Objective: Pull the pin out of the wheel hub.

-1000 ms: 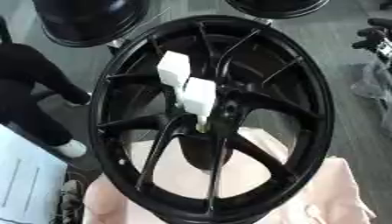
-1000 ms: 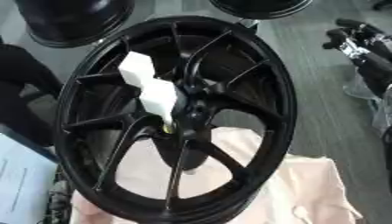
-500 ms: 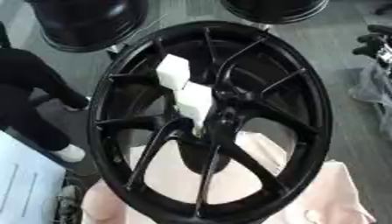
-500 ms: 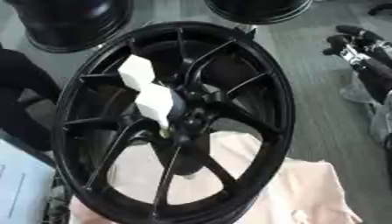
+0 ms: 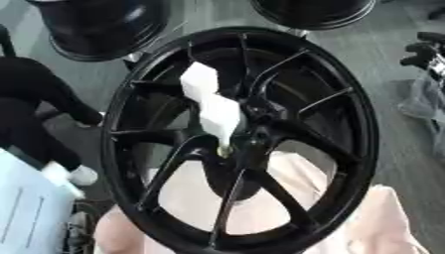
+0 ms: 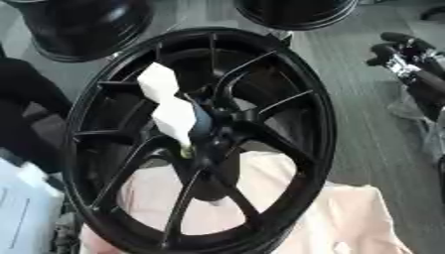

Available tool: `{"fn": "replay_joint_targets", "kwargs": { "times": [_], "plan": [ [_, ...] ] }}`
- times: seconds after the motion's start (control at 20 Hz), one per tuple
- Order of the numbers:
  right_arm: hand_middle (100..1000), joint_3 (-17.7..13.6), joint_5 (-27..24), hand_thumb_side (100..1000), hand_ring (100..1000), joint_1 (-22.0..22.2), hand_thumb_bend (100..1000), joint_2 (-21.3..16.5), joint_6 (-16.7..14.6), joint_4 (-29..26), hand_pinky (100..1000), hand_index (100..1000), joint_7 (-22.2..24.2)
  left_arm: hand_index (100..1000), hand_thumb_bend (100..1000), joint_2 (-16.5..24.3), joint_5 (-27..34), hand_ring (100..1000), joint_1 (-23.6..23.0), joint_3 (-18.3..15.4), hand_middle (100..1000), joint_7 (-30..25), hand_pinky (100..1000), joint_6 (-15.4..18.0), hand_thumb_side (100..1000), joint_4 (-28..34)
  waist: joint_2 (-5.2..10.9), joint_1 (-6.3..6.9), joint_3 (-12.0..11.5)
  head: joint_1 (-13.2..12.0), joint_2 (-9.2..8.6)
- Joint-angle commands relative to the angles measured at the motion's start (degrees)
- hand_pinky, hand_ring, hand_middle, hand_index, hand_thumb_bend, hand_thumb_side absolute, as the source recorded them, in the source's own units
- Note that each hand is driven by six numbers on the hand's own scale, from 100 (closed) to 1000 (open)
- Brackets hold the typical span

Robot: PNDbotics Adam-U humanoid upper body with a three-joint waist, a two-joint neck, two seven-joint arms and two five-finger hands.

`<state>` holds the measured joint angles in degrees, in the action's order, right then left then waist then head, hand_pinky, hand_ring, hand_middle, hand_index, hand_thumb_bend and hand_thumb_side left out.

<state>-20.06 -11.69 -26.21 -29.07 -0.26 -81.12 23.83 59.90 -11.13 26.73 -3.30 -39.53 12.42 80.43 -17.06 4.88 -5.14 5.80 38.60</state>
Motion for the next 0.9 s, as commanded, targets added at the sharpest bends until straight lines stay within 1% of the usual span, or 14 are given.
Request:
{"fn": "replay_joint_targets", "kwargs": {
  "times": [0.05, 0.2, 0.25, 0.35, 0.4, 0.5, 0.6, 0.65, 0.7, 0.75, 0.8, 0.85, 0.9],
  "plan": [
    [735, -0.13, -0.38, 409, 731, -0.85, 334, -1.96, -0.08, -0.39, 985, 858, 0.20, 858, 337, 1.65, 0.08, 842, 0.85, -0.64, 804, -0.18, 860, 0.20, 100, 0.02, 1.51, -0.01, -0.21, -0.15, -0.75],
    [735, -0.12, -0.41, 409, 731, -0.85, 333, -1.97, -0.09, -0.39, 985, 858, 0.23, 847, 323, 1.60, 0.47, 840, 1.03, -0.52, 800, -0.28, 859, 0.28, 100, 0.10, 1.52, -0.01, -0.18, -0.24, -0.85],
    [735, -0.12, -0.43, 409, 731, -0.88, 332, -1.96, -0.09, -0.40, 985, 858, 0.24, 839, 251, 1.48, 0.81, 833, 1.11, -0.54, 791, -0.16, 854, 0.35, 100, 0.25, 1.52, 0.00, -0.14, -0.28, -0.88],
    [735, -0.13, -0.48, 408, 730, -0.93, 332, -1.93, -0.06, -0.42, 985, 858, 0.24, 837, 138, 1.10, 2.28, 826, 1.21, -0.70, 785, 0.74, 850, 0.39, 100, 0.77, 1.51, 0.00, -0.08, -0.25, -0.95],
    [735, -0.12, -0.49, 408, 731, -0.98, 331, -1.91, -0.03, -0.43, 985, 858, 0.25, 837, 100, 0.88, 3.30, 822, 1.24, -0.67, 781, 1.46, 848, 0.41, 100, 1.30, 1.49, -0.01, -0.03, -0.21, -0.98],
    [735, -0.10, -0.55, 408, 731, -1.06, 330, -1.86, 0.01, -0.47, 985, 858, 0.27, 830, 100, 0.40, 4.95, 809, 1.45, -0.65, 768, 3.76, 840, 0.06, 157, 2.68, 1.49, -0.02, 0.04, -0.22, -1.01],
    [735, -0.12, -0.60, 407, 730, -1.09, 329, -1.81, 0.06, -0.50, 985, 858, 0.25, 825, 100, -0.99, 6.84, 794, 1.83, -1.09, 756, 9.17, 826, -0.96, 257, 4.45, 1.50, -0.08, 0.06, -0.28, -0.89],
    [735, -0.12, -0.64, 407, 730, -1.12, 329, -1.74, 0.07, -0.53, 985, 858, 0.24, 812, 100, -2.19, 8.43, 781, 1.95, -1.32, 743, 12.60, 812, -1.60, 368, 5.46, 1.50, -0.15, 0.10, -0.24, -0.80],
    [735, -0.13, -0.69, 407, 731, -1.16, 329, -1.68, 0.08, -0.57, 985, 858, 0.23, 810, 100, -3.45, 10.23, 780, 1.98, -1.37, 742, 16.08, 811, -2.49, 377, 6.51, 1.49, -0.20, 0.13, -0.23, -0.72],
    [735, -0.16, -0.77, 406, 730, -1.17, 327, -1.60, 0.08, -0.63, 985, 858, 0.20, 801, 100, -5.40, 12.22, 773, 2.29, -1.49, 735, 19.59, 803, -3.61, 460, 7.74, 1.51, -0.30, 0.17, -0.30, -0.54],
    [735, -0.19, -0.87, 406, 730, -1.17, 327, -1.52, 0.08, -0.71, 985, 858, 0.15, 798, 100, -7.55, 14.23, 770, 2.69, -1.63, 731, 22.74, 800, -4.88, 496, 9.00, 1.52, -0.41, 0.18, -0.32, -0.42],
    [735, -0.19, -0.97, 406, 731, -1.20, 326, -1.41, 0.08, -0.77, 985, 858, 0.13, 794, 100, -9.87, 16.22, 765, 3.11, -1.85, 724, 25.49, 793, -6.17, 552, 10.29, 1.51, -0.57, 0.23, -0.32, -0.34],
    [735, -0.19, -1.08, 406, 730, -1.25, 325, -1.28, 0.08, -0.83, 985, 858, 0.11, 792, 100, -12.39, 18.29, 761, 3.51, -2.19, 720, 28.05, 788, -7.55, 577, 11.64, 1.49, -0.74, 0.28, -0.35, -0.24]
  ]
}}
